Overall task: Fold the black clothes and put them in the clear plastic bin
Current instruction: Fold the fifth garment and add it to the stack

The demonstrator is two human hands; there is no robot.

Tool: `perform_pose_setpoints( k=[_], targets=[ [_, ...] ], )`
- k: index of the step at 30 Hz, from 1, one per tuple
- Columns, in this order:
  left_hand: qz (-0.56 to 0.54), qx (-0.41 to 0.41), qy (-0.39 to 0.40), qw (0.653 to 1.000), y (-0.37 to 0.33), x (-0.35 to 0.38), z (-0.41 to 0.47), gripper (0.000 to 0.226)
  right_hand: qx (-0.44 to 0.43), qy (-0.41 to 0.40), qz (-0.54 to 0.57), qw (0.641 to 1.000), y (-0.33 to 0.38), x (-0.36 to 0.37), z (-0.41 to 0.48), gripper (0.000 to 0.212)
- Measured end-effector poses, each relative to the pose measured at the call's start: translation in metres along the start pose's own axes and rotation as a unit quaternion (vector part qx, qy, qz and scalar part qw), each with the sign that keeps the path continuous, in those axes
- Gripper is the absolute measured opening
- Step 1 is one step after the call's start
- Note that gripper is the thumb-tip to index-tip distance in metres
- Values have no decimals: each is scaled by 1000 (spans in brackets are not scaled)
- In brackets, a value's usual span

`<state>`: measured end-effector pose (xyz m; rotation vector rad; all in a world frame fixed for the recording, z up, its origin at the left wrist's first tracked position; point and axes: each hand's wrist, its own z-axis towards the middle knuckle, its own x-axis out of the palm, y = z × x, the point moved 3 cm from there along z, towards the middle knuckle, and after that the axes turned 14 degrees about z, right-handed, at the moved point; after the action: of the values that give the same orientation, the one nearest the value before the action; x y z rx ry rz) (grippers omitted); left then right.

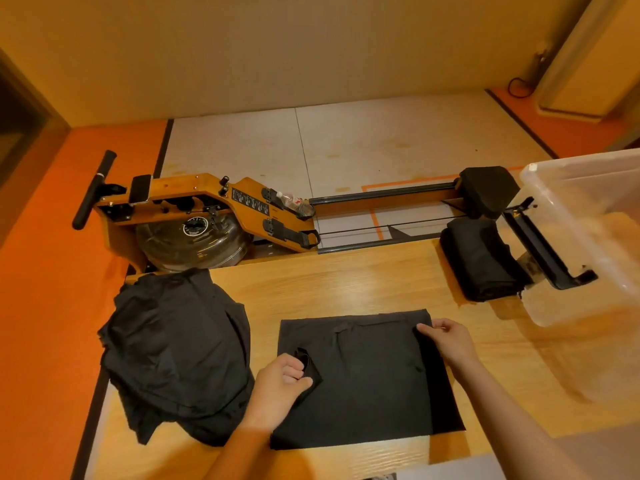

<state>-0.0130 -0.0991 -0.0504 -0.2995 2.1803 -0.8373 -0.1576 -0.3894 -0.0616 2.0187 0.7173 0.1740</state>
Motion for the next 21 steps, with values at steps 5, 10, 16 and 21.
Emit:
perform_pose_setpoints(
  k=[5,10,16,21],
  targets=[
    [307,56,-12,950,-11,32,-22,32,-17,4,-27,999,-8,-3,-1,17],
    [408,108,-26,906,-20,64,-36,30,-44,13,-19,999,-12,-5,-8,20],
    [338,299,-110,886,-11,78,-49,12,-57,33,-28,997,-15,-5,-8,23],
    [133,168,-190,958,-5,56,-48,37,-61,36,-40,997,-15,-5,-6,20]
  ],
)
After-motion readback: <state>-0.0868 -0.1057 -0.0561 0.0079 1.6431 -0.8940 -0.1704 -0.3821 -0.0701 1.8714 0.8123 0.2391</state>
